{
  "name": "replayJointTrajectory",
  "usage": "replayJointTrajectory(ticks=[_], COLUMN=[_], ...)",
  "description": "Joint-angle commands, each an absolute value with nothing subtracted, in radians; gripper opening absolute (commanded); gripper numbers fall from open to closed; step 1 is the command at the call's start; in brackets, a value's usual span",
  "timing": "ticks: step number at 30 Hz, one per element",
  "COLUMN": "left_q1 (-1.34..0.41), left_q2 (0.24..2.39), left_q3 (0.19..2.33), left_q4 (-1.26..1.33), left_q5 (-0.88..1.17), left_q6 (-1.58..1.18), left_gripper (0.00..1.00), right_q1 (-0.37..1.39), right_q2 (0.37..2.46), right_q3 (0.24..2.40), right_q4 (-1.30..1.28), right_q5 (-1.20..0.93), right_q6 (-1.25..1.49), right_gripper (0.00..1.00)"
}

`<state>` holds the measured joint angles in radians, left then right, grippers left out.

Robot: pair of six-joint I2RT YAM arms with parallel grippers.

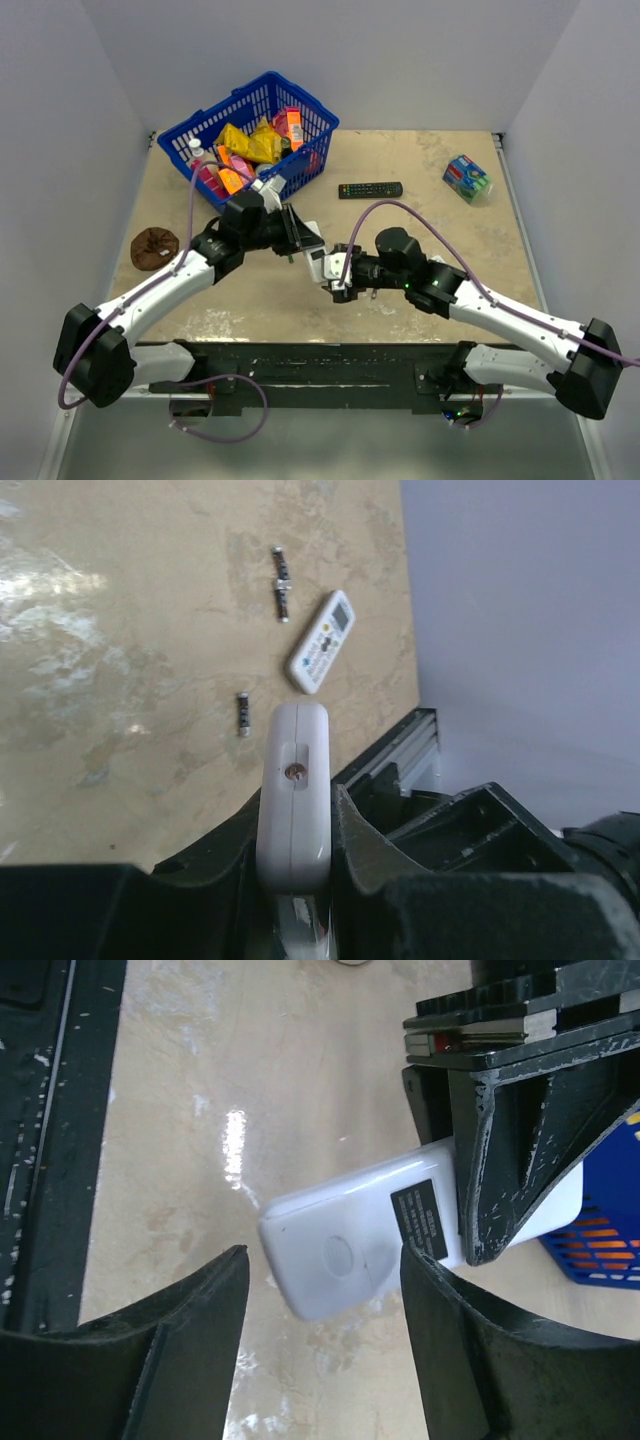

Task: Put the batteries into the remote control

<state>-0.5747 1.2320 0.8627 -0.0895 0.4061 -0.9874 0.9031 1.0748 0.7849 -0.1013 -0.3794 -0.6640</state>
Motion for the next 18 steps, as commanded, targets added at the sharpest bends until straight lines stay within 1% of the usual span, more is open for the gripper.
replayJointTrajectory(ticks=[1,4,6,8,9,10,12,14,18], left_q1=[-0.589,-0.589,-0.591,-0.592,-0.597,-0.603,-0.614,-0.632,-0.675], left_q2=[1.282,1.327,1.379,1.436,1.454,1.491,1.526,1.572,1.667], left_q3=[0.978,1.017,1.037,1.071,1.08,1.098,1.115,1.129,1.169], left_q4=[-0.307,-0.42,-0.507,-0.601,-0.627,-0.653,-0.712,-0.744,-0.814], left_q5=[0.194,0.083,0.028,-0.089,-0.13,-0.202,-0.256,-0.314,-0.417], left_q6=[-0.792,-0.707,-0.663,-0.641,-0.637,-0.632,-0.621,-0.615,-0.615], left_gripper=[0.0,0.0,0.0,0.0,0.0,0.0,0.0,0.0,0.01], right_q1=[0.902,0.902,0.9,0.9,0.897,0.896,0.885,0.871,0.836], right_q2=[1.036,0.994,0.977,0.977,0.986,1.02,1.063,1.112,1.103], right_q3=[0.861,0.851,0.85,0.864,0.876,0.911,0.946,0.976,0.968], right_q4=[-0.187,-0.202,-0.201,-0.213,-0.23,-0.276,-0.33,-0.374,-0.361], right_q5=[-0.448,-0.396,-0.284,-0.194,-0.09,-0.045,0.077,0.13,0.201], right_q6=[-0.594,-0.505,-0.384,-0.242,-0.195,-0.152,-0.052,0.009,0.093], right_gripper=[0.66,0.7,0.7,0.71,0.71,0.72,0.71,0.72,0.72])
